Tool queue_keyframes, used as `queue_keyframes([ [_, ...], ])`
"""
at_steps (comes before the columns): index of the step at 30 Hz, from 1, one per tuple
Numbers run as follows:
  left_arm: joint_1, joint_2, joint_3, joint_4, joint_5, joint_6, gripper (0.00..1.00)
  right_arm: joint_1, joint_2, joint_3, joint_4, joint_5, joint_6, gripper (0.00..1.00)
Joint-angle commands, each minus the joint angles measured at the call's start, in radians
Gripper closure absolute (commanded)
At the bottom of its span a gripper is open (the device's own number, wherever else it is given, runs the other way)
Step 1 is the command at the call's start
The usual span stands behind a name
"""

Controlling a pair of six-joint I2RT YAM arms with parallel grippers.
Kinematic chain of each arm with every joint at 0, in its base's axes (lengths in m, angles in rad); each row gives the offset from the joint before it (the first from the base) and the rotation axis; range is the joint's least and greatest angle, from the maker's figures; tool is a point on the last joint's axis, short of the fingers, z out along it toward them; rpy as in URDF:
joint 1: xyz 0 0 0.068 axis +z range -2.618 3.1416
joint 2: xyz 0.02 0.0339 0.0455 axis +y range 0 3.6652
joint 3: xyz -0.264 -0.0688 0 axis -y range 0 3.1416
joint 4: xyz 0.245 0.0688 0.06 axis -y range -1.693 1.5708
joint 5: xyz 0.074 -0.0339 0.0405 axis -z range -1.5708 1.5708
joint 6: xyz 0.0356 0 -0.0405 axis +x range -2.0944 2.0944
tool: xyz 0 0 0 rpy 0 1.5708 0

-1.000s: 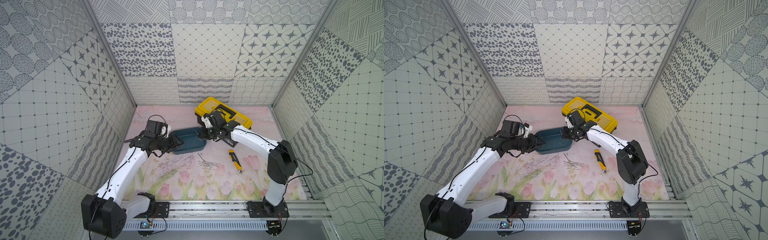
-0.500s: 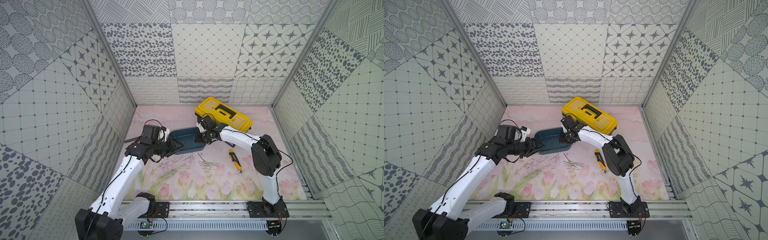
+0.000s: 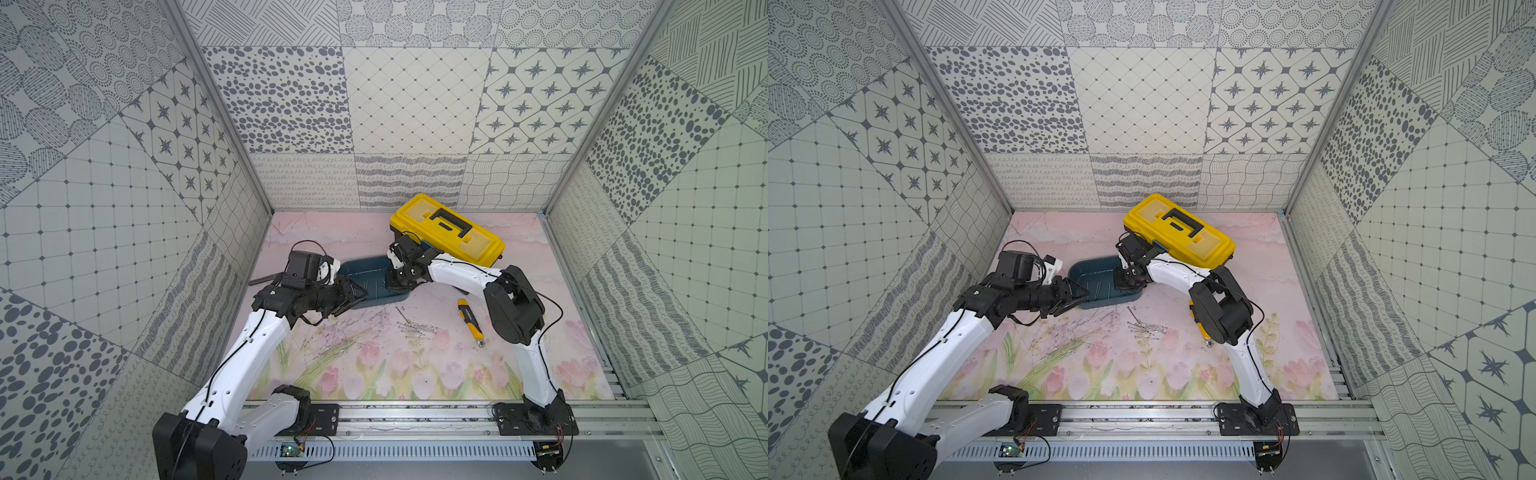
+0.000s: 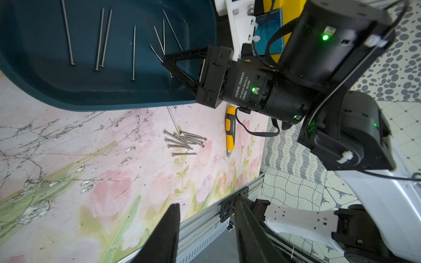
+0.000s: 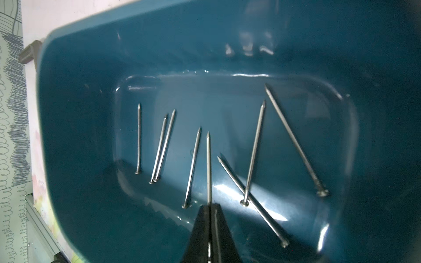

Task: Put the nails on the desktop into the storage box
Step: Place the nail in the storage box.

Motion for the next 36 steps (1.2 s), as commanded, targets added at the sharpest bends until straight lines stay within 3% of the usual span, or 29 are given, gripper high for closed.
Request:
queue_keyframes([
  [1, 0.001, -0.011, -0.006, 0.007, 0.023, 0.016, 0.56, 0.010, 0.031, 0.023, 0.023, 0.005, -0.003, 1.00],
  [9, -0.007, -0.006, -0.006, 0.006, 0.018, 0.018, 0.55, 0.012, 0.025, 0.010, 0.023, 0.007, 0.002, 0.82],
  [19, -0.021, -0.011, 0.007, 0.005, 0.013, 0.068, 0.51, 0.015, -0.079, -0.007, 0.023, 0.008, -0.021, 0.76],
  [26, -0.093, 0.001, 0.067, -0.064, -0.034, 0.313, 0.47, 0.014, -0.306, -0.089, 0.034, 0.035, -0.080, 0.75],
  [31, -0.144, 0.017, 0.081, -0.078, -0.040, 0.459, 0.44, 0.013, -0.519, -0.241, 0.033, 0.098, -0.145, 0.74],
  [34, -0.180, 0.033, 0.086, -0.065, -0.011, 0.506, 0.36, 0.013, -0.649, -0.354, 0.034, 0.146, -0.212, 0.72],
  [36, -0.209, 0.051, 0.087, -0.050, 0.006, 0.519, 0.24, 0.015, -0.756, -0.428, 0.034, 0.193, -0.255, 0.70],
])
